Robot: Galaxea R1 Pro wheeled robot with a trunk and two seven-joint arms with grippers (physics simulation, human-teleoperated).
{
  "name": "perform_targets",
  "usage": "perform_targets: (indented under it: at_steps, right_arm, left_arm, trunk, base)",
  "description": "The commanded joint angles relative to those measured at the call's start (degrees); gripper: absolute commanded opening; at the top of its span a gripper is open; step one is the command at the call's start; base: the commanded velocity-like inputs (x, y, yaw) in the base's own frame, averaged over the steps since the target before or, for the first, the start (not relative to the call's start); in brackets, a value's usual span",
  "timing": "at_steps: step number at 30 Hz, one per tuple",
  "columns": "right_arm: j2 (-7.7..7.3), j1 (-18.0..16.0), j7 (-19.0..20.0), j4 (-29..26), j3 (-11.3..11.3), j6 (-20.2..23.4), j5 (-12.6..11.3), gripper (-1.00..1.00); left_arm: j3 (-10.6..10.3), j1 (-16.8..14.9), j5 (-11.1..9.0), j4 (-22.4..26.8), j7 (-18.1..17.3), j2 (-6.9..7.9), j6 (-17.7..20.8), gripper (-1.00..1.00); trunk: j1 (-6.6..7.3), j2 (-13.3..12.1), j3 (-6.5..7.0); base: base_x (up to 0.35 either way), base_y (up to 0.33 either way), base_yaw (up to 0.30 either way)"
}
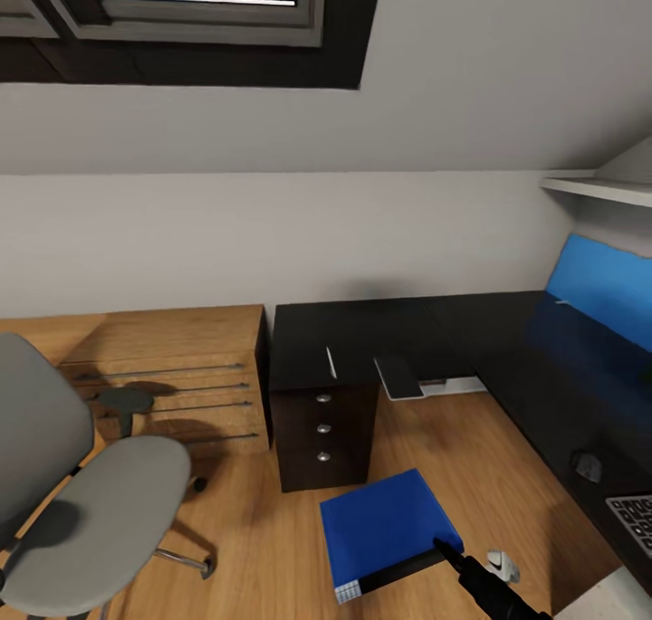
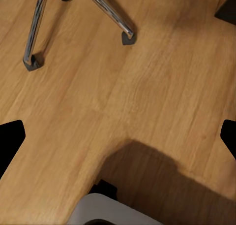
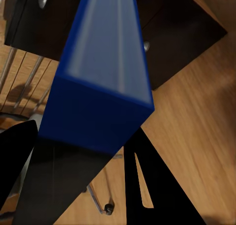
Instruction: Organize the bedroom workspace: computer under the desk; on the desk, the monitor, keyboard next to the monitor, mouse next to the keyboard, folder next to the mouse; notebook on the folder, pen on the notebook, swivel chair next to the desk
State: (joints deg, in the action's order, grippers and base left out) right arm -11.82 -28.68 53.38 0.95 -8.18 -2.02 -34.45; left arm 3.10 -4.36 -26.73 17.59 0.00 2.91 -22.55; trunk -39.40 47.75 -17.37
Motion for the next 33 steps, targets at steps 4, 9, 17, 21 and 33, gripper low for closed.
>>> perform_targets:
  at_steps: [4,9,17,21,33]
  right_arm:
    - [0.43,-0.06,0.15,0.10,-0.44,-1.23,0.43,-1.00]
    - [0.68,-0.06,0.15,0.10,-0.44,-1.75,0.43,-1.00]
    - [0.74,-0.06,0.15,0.10,-0.44,-1.91,0.43,-1.00]
    - [0.74,-0.06,0.15,0.10,-0.44,-1.93,0.41,-1.00]
    - [0.96,-0.06,0.06,0.10,-0.44,-3.02,0.43,-1.00]
  left_arm:
    - [0.06,-0.03,-0.09,-0.01,-0.01,-0.01,-0.12,1.00]
    - [0.05,-0.03,-0.08,-0.01,0.03,-0.03,-0.12,1.00]
    - [0.02,-0.03,-0.12,-0.04,0.03,-0.06,-0.05,1.00]
    - [0.00,-0.03,-0.12,-0.08,0.04,-0.07,-0.04,1.00]
    - [0.06,-0.03,-0.13,-0.09,0.00,-0.03,-0.06,1.00]
  trunk:
    - [0.88,-1.57,0.94]
    - [1.98,-3.57,2.25]
    - [3.73,-6.78,4.38]
    - [4.61,-8.39,5.45]
    - [4.61,-8.39,6.49]
  base:
    - [0.000,0.000,0.055]
    - [0.000,0.000,0.079]
    - [0.000,0.000,0.085]
    - [0.000,0.000,0.086]
    - [0.000,-0.003,0.085]
